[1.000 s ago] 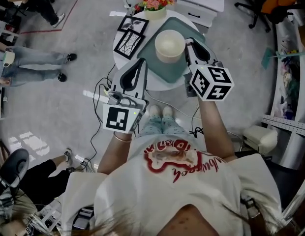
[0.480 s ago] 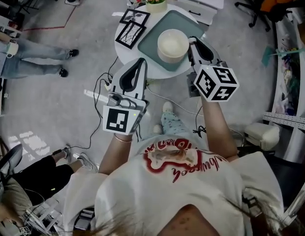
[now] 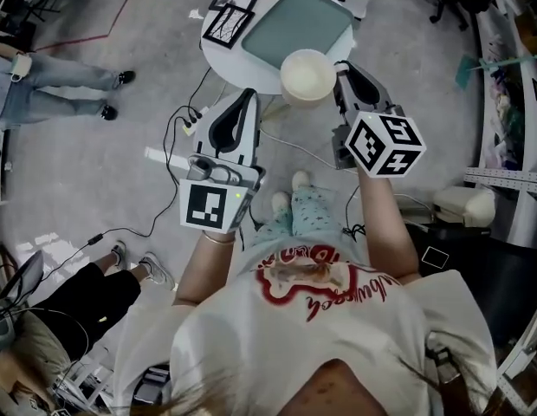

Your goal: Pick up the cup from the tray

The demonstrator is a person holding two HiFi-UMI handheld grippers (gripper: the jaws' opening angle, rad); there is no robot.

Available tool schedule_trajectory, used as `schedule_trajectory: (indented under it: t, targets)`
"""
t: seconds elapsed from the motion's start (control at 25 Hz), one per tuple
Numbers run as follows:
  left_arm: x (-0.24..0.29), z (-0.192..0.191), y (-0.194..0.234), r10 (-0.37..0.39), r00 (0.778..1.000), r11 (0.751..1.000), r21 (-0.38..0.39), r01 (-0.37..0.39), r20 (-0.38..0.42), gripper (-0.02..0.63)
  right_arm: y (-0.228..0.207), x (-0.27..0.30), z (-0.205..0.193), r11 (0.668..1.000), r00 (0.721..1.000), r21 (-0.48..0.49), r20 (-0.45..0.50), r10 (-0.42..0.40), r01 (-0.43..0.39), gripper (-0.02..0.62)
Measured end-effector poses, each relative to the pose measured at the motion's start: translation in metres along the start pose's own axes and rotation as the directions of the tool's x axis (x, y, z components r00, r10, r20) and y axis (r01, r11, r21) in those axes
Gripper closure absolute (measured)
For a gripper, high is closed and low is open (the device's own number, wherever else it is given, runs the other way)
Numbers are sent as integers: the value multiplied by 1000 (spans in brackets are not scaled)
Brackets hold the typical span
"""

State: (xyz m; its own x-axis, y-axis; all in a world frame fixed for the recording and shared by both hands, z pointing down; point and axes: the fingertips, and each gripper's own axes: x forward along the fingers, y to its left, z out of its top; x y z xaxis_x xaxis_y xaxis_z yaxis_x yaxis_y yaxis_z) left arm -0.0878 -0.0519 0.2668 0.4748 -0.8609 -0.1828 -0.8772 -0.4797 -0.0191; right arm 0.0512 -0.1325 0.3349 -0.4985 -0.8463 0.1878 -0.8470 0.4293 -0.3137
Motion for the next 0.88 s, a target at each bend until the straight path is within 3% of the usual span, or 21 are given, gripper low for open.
schedule_trajectory:
  t: [0.36,0.88]
  targets:
    - [-13,7,-23,23,1000,1000,-10,-23,-2,592,10,-33,16,1000,998,0,52,25,-25,551]
    - [-12,8,-48,21,1000,1000,-16,-21,9,592,4,-52,11,1000,999,0,44,31,-31,551]
